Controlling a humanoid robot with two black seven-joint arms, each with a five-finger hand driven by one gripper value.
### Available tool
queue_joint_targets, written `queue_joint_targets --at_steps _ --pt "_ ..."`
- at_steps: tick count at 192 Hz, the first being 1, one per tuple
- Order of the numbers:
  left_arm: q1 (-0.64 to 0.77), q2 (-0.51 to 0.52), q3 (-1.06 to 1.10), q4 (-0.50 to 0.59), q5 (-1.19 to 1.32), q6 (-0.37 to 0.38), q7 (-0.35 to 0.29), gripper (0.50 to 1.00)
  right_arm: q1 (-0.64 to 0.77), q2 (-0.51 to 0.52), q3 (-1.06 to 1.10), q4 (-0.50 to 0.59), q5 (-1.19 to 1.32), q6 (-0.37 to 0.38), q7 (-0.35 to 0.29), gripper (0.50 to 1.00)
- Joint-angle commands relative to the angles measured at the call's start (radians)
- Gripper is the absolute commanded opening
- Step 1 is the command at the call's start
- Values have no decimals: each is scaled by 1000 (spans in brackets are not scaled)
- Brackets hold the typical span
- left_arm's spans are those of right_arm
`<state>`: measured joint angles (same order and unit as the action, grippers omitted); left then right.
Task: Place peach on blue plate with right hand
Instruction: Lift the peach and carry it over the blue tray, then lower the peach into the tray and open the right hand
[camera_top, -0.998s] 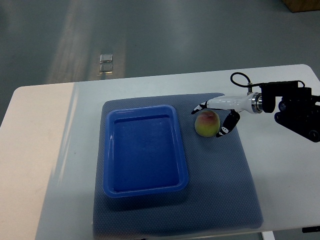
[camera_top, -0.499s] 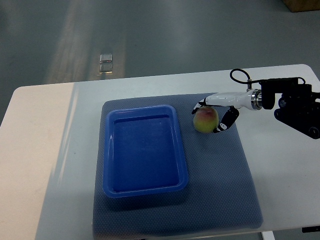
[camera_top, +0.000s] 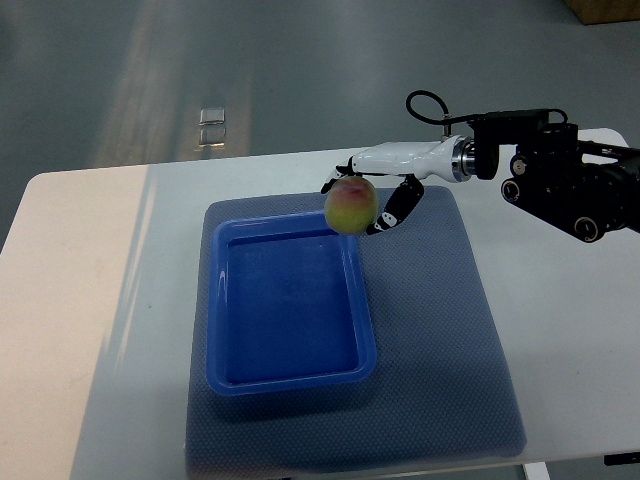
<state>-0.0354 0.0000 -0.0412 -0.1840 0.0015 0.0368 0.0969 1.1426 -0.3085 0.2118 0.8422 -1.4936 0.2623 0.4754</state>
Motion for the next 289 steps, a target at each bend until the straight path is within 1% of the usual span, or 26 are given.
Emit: queue_joint_targets --at_steps 1,41,110,146,147,153,168,169,173,178,187,194,200,213,214,220,255,289 --pt "0 0 0 0 0 0 0 1000 8 65 -3 -2 0 0 14 723" --pt "0 0 1 0 0 0 0 1000 9 143 -17 -12 -2 0 25 725" --pt "0 0 4 -3 0 -2 0 1000 -3 218 -72 -58 -8 2 25 742" --pt "0 0 4 -5 0 -2 0 1000 -14 240 -97 -81 -8 2 22 754" --pt "0 0 4 -5 0 -2 0 1000 -20 247 -98 -87 -10 0 20 770" --pt "-1 0 4 -5 0 -2 0 1000 -23 252 -98 -90 -10 0 19 782" --pt "0 0 4 -5 0 -2 0 1000 -24 256 -100 -92 -10 0 17 787" --pt "0 0 3 -5 0 -2 0 1000 -27 259 -100 -98 -10 0 15 809" --pt "-1 0 3 -5 0 -2 0 1000 -27 259 -100 -101 -10 0 14 827" --pt "0 0 3 -5 0 -2 0 1000 -27 259 -100 -103 -10 0 14 834" --pt "0 0 3 -5 0 -2 0 1000 -32 261 -100 -106 -10 0 12 862" --pt "-1 0 3 -5 0 -2 0 1000 -33 261 -98 -104 -10 0 12 870" --pt "-1 0 3 -5 0 -2 0 1000 -33 261 -98 -106 -10 0 12 895" --pt "-1 0 3 -5 0 -2 0 1000 -33 261 -98 -106 -10 0 12 899" --pt "0 0 3 -5 0 -2 0 1000 -33 261 -98 -106 -10 2 12 909" --pt "-1 0 3 -5 0 -2 0 1000 -35 261 -98 -106 -10 2 12 923" --pt "-1 0 4 -5 0 -2 0 1000 -37 261 -95 -106 -8 2 12 930" --pt "0 0 4 -5 0 -2 0 1000 -32 236 -72 -104 -2 2 14 930"
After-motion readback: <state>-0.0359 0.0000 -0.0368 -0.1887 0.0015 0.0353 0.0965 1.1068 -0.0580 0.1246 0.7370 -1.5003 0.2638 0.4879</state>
